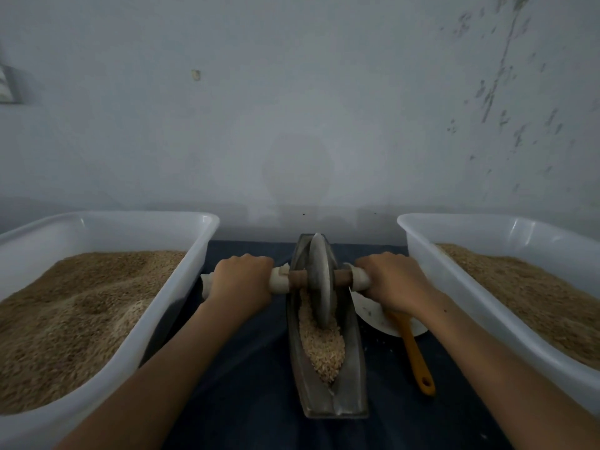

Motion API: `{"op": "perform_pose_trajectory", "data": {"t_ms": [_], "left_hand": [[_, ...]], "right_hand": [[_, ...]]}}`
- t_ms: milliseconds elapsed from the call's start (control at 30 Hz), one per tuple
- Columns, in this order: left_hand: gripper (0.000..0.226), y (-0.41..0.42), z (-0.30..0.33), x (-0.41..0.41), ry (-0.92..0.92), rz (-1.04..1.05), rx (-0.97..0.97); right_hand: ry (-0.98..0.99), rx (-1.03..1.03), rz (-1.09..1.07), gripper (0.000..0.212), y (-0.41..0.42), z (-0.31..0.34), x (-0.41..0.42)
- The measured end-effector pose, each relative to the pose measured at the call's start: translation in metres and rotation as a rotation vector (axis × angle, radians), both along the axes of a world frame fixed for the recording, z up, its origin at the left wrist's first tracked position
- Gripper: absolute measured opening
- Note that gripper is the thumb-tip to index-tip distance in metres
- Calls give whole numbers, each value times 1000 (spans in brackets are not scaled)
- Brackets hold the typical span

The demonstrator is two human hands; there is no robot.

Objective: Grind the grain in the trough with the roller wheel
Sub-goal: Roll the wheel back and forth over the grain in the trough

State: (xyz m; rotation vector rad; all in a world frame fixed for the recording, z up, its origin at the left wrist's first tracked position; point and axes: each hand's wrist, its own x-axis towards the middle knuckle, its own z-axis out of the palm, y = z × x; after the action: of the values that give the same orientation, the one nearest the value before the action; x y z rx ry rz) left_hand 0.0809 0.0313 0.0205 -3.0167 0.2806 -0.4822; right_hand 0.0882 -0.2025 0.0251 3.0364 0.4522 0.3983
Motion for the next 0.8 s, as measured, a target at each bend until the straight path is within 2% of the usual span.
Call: {"op": "perform_pose_trajectory", "data": {"t_ms": [133, 233, 333, 433, 567, 667, 800], "left_hand": [[19, 1, 4, 0, 110, 7, 32], [26, 2, 8, 0, 208, 7, 44], [29, 2, 10, 0, 236, 5, 50], [26, 2, 8, 1, 197, 11, 46], [14, 0, 3, 0, 62, 16, 22], [13, 0, 1, 1, 23, 14, -9], [16, 1, 2, -1, 63, 9, 3]], "right_hand": [[182, -46, -14, 8, 0, 10, -1], [341, -56, -44, 21, 0, 18, -2], [392, -34, -54, 24, 0, 18, -3], [336, -33, -42, 22, -2, 14, 1], [117, -34, -8, 7, -3, 5, 4], [-3, -12, -6, 13, -2, -1, 4], [66, -31, 4, 9, -1, 3, 3]]}}
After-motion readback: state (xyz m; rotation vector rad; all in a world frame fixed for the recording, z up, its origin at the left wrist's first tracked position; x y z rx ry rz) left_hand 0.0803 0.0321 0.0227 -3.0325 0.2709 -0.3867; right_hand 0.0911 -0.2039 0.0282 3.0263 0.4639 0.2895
